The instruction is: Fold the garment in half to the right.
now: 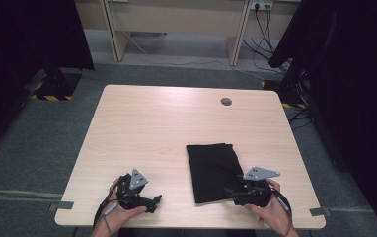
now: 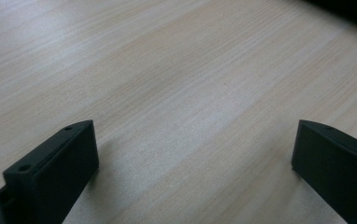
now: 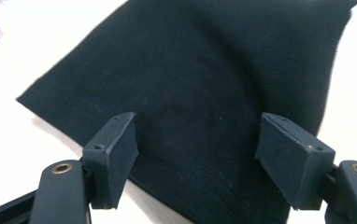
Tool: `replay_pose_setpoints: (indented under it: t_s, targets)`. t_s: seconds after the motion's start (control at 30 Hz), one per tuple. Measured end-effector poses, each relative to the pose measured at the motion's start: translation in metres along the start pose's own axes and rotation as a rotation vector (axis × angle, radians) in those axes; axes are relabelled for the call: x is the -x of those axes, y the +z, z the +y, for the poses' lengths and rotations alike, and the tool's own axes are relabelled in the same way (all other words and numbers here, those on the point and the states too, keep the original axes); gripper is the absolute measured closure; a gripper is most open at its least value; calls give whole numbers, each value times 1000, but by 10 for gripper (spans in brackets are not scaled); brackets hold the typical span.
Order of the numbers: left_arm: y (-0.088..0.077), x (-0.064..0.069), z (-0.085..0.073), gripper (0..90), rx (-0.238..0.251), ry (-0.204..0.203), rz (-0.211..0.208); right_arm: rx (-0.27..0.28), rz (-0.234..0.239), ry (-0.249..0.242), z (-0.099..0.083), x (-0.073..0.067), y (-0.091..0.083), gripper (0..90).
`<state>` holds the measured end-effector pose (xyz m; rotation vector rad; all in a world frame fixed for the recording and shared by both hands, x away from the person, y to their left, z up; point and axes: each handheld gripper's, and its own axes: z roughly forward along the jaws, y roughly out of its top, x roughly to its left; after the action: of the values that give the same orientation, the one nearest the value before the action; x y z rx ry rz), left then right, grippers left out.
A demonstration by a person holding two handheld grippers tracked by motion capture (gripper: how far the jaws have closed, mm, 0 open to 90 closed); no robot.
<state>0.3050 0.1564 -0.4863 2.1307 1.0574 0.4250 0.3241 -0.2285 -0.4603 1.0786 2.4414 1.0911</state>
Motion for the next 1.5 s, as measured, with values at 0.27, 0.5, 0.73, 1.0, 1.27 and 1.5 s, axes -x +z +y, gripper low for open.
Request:
replay_pose_setpoints:
  t_s: [0.27,0.5,0.73,1.0,1.27,1.5]
  targets:
    - [0,0,0,0,-1,0,3,-23,-22,-4,1,-5,16,264]
    - [0,0,0,0,-1,-1,5,-14,-99,38,16,-20,38,260]
    - [0,0,0,0,-1,-2,5,-1,-107,53,32,-23,57,257]
    - [0,-1,0,0,0,-6,7,3,-100,49,44,-22,70,256]
    - [0,-1,0,0,0,-7,9,3,-93,46,47,-21,74,245]
    - [0,-1,0,0,0,-9,10,3,-38,48,47,-16,65,209]
